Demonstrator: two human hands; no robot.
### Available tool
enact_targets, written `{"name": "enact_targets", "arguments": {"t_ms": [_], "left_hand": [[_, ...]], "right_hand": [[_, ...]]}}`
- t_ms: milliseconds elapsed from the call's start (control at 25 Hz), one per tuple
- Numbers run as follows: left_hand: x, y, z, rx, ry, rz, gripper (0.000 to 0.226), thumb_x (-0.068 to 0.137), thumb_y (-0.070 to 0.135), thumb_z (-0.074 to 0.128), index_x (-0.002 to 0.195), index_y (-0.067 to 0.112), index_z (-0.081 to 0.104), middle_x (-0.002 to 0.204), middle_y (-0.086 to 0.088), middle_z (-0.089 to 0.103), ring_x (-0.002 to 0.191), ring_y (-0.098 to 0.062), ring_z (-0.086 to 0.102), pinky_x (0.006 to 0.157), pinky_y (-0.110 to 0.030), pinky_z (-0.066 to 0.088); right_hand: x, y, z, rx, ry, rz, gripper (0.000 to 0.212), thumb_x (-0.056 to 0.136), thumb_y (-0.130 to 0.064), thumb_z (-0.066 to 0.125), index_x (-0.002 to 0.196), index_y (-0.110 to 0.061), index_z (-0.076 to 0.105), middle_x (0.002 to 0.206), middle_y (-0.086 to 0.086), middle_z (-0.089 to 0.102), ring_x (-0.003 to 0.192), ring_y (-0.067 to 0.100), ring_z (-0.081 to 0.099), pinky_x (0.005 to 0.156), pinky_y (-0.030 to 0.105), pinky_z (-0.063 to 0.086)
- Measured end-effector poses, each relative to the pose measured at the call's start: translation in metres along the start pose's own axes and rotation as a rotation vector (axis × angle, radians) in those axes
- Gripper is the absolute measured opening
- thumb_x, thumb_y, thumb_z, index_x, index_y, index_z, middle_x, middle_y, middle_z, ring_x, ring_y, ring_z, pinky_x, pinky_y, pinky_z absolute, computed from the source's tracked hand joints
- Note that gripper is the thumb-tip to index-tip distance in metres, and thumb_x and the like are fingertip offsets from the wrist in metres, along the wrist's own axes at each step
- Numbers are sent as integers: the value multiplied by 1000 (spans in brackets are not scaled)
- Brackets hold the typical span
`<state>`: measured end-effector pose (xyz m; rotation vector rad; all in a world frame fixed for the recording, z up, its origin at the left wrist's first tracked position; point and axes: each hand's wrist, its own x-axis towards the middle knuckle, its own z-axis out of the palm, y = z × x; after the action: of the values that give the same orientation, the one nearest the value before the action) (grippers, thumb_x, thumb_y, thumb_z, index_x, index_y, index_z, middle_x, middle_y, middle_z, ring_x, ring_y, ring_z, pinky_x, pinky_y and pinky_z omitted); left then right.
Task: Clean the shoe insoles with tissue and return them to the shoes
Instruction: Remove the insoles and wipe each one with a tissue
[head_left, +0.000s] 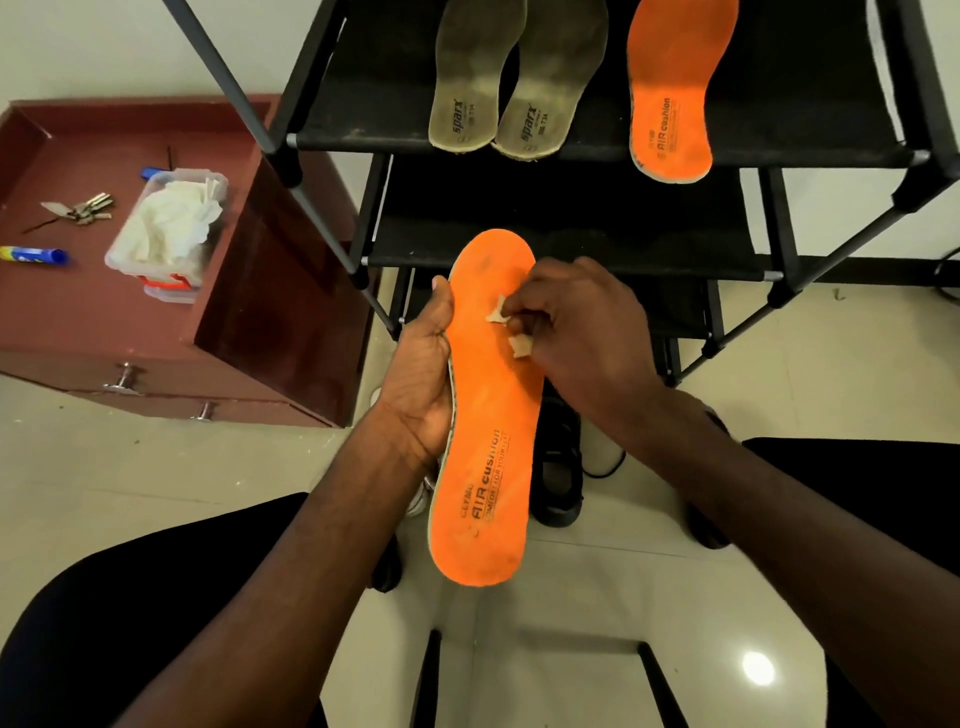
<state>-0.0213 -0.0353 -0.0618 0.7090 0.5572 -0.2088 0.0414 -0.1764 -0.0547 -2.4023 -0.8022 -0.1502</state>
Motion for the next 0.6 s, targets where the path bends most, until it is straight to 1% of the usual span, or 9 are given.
{"name": "enact_targets", "arguments": {"t_ms": [80, 120, 200, 280, 320, 400, 480, 520, 600], "left_hand": [[-1, 1, 0, 6, -8, -6, 67, 107, 61, 34, 126, 8, 70, 95, -11, 74, 80, -22, 73, 77, -36, 64], [-1, 0, -1, 10, 0, -18, 66, 107, 61, 33, 123, 8, 70, 93, -11, 75, 77, -21, 73, 73, -35, 64], [-2, -3, -3, -2, 2, -35, 68, 107, 62, 33, 130, 6, 66, 108, -15, 77, 92, -27, 76, 82, -40, 64], [-4, -6, 2, -1, -29, -45, 69, 107, 62, 33, 139, 7, 61, 126, -19, 72, 111, -32, 73, 96, -47, 59], [-3, -9, 5, 2, -42, -48, 68, 107, 61, 33, 139, 8, 61, 125, -19, 72, 112, -32, 72, 97, -48, 58], [-4, -13, 11, 5, -54, -58, 64, 108, 59, 33, 124, 9, 69, 107, -16, 78, 98, -29, 76, 90, -45, 61], [-1, -16, 12, -50, -43, -69, 64, 108, 58, 35, 106, 8, 75, 89, -13, 76, 86, -26, 77, 81, -40, 64], [1, -15, 9, -81, -43, -71, 66, 108, 58, 36, 105, 6, 77, 85, -12, 73, 84, -26, 75, 80, -39, 64], [0, -10, 2, -80, -66, -54, 67, 107, 59, 36, 119, 5, 73, 94, -13, 69, 88, -24, 72, 84, -40, 63]], "right_hand": [[-11, -11, 1, 72, -109, -118, 19, 88, -8, 74, 101, -20, 80, 98, -10, 72, 92, 18, 59, 73, 37, 53], [-17, -13, -2, 79, -167, -161, 18, 89, -11, 75, 101, -22, 80, 98, -11, 71, 93, 18, 60, 73, 36, 52], [-20, -6, -10, 29, -207, -160, 19, 89, -15, 75, 104, -25, 80, 101, -12, 72, 96, 18, 62, 74, 36, 54], [-15, 8, -14, -46, -72, -63, 21, 90, -14, 74, 107, -24, 80, 104, -10, 72, 97, 19, 66, 75, 38, 57], [-12, 13, -14, -42, 13, -2, 20, 91, -13, 72, 108, -22, 80, 105, -8, 73, 96, 19, 68, 76, 39, 58], [-8, 7, -10, 45, 105, 48, 21, 93, -11, 66, 107, -17, 80, 105, -5, 74, 95, 17, 70, 79, 41, 59], [-9, -9, -4, 110, 53, -21, 23, 90, -10, 64, 104, -18, 81, 102, -7, 74, 95, 15, 69, 82, 40, 58], [-12, -13, -3, 130, -14, -64, 22, 88, -9, 66, 102, -19, 81, 99, -9, 74, 95, 14, 68, 82, 41, 57], [-18, -12, -5, 135, -137, -100, 20, 88, -10, 72, 101, -23, 81, 98, -13, 73, 95, 14, 66, 81, 43, 57]]}}
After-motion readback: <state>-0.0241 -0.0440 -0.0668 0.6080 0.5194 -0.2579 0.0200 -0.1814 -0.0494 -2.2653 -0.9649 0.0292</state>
